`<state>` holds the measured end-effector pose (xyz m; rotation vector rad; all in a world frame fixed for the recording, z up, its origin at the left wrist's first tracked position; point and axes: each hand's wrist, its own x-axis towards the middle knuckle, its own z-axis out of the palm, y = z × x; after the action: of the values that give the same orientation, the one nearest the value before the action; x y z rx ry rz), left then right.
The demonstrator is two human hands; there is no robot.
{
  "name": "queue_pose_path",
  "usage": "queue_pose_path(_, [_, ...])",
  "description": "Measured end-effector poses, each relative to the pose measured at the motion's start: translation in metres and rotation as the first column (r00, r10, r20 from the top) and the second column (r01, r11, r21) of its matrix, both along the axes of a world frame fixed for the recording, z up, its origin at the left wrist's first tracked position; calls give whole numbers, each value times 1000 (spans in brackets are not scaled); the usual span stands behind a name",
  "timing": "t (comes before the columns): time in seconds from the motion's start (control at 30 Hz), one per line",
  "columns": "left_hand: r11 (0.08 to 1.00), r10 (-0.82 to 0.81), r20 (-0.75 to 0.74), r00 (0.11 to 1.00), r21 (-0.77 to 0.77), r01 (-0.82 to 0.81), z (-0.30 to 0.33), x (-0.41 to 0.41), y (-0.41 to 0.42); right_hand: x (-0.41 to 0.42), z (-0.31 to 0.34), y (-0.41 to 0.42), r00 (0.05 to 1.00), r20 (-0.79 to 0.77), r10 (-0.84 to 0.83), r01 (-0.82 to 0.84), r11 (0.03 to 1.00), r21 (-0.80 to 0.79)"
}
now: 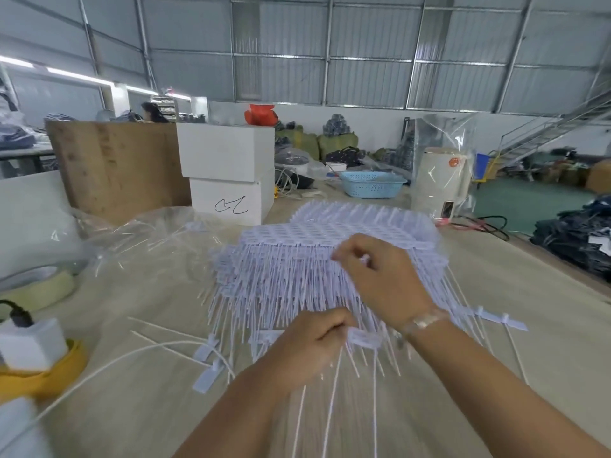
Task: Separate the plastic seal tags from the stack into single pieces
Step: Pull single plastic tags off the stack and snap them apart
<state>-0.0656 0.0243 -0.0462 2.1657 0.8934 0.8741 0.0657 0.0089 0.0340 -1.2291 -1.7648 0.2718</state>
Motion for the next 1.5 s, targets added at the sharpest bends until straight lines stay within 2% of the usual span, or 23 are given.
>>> queue_pose_path(0.03, [1000,26,32,999,-1,-26,-1,0,3,17,-11,-9,998,-3,-66,66,997,33])
queue_pose_path(0.1, [1000,11,67,998,17,-12,2,4,1,42,-34,-26,991,32,-129,130,990,-46])
queue_pose_path(0.17, [999,-12,61,998,40,10,-2,16,-8,56,-52,-35,999,38,-29,37,967,-252])
queue_pose_path(0.23, [997,-21,56,998,72,17,0,14,-6,59,-60,-39,992,-1,127,-113,884,-454])
queue_pose_path(0.33, [989,-28,-12,1000,146,29,0,14,-8,60,-60,-38,970,-105,221,-242,800,-550])
queue_pose_path(0.47, [966,14,-131,991,258,21,2,15,-7,61,-58,-37,934,-230,275,-358,746,-562])
queue_pose_path(0.57, [959,45,-171,984,284,5,2,21,-10,59,-57,-37,938,-255,235,-344,734,-585])
queue_pose_path(0.77, [1000,4,4,1000,13,-4,3,18,-11,52,-58,-38,908,-370,196,-364,806,-467])
queue_pose_path(1.0, [995,73,71,995,-73,-68,1,16,-2,48,-69,-39,942,-273,195,-263,933,-244])
queue_pose_path(1.07, [989,116,102,988,-100,-106,-1,11,2,53,-67,-37,919,-336,207,-283,939,-195])
queue_pose_path(1.17, [981,115,145,983,-169,-90,-1,10,5,65,-64,-34,887,-428,174,-307,915,-263])
queue_pose_path(1.23, [989,73,104,992,-136,-58,-1,12,3,69,-64,-33,891,-423,163,-317,891,-325])
queue_pose_path(1.37, [999,44,-81,996,-1,-44,-6,19,-3,65,-64,-31,860,-485,157,-351,872,-341])
queue_pose_path(1.4, [999,42,-98,994,14,-41,-6,20,-5,63,-67,-30,870,-467,156,-344,871,-350])
queue_pose_path(1.5, [997,29,-64,998,74,-24,-4,25,-12,56,-76,-28,954,-276,115,-220,897,-384])
